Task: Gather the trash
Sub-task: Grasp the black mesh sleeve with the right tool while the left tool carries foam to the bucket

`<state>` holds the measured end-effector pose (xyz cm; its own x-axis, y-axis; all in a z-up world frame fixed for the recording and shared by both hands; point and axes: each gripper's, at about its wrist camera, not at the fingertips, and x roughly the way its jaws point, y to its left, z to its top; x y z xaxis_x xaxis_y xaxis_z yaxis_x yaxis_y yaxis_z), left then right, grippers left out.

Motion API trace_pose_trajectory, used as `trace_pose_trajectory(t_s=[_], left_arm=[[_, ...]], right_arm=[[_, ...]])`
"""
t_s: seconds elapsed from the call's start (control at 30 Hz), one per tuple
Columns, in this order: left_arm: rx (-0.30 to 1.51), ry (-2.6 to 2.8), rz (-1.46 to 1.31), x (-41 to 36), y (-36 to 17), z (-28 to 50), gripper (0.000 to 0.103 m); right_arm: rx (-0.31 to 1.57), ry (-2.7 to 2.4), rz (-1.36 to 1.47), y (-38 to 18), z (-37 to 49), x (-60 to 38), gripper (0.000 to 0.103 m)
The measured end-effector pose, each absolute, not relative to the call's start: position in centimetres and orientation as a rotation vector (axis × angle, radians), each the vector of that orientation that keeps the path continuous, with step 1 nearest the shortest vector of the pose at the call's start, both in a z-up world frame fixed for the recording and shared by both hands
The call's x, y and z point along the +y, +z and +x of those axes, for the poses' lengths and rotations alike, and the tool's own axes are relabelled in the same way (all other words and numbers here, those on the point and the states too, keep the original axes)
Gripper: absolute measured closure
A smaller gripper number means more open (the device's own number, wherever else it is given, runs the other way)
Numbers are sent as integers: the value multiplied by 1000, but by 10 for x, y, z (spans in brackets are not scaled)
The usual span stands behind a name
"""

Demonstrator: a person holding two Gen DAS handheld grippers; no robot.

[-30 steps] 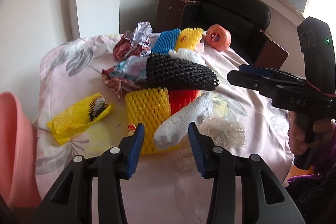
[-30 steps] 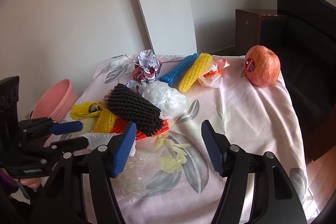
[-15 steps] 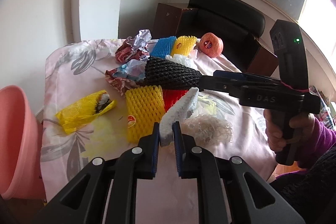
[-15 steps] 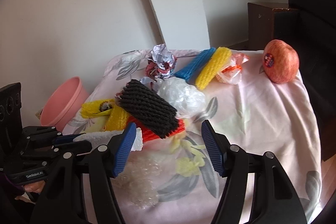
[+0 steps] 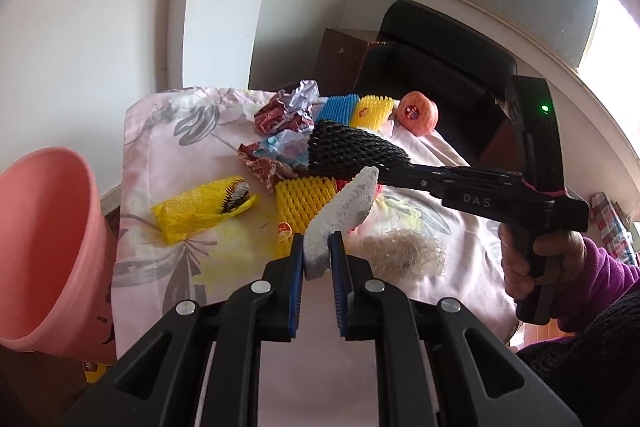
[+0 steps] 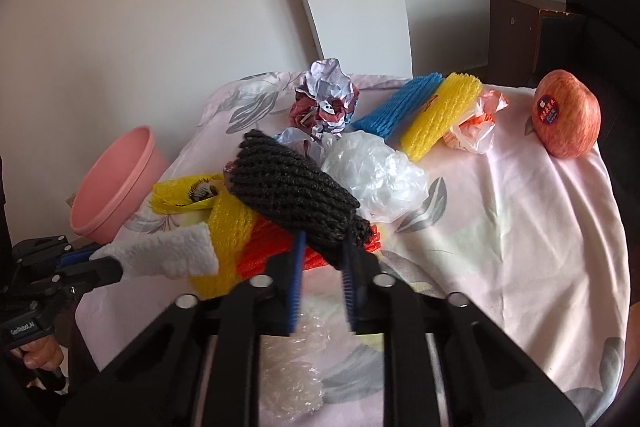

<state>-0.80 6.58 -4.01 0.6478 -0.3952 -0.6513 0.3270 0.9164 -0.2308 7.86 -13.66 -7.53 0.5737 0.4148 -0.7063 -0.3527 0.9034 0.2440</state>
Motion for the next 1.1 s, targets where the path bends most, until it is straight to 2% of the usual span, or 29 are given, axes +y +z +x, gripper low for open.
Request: trace_pose_trajectory(t_s=[0.4,0.8,1.1], left_arm=[[645,-210,-141,112,-15,-30,91],[607,179,-200,200,-5,-53,91],[697,360,-182,236,-23,-63,91]], right_arm=[[725,476,18,-24,59,-121,91],[670,714,-139,1,73,5,91],[740,841,-237,-20,70,100,91]])
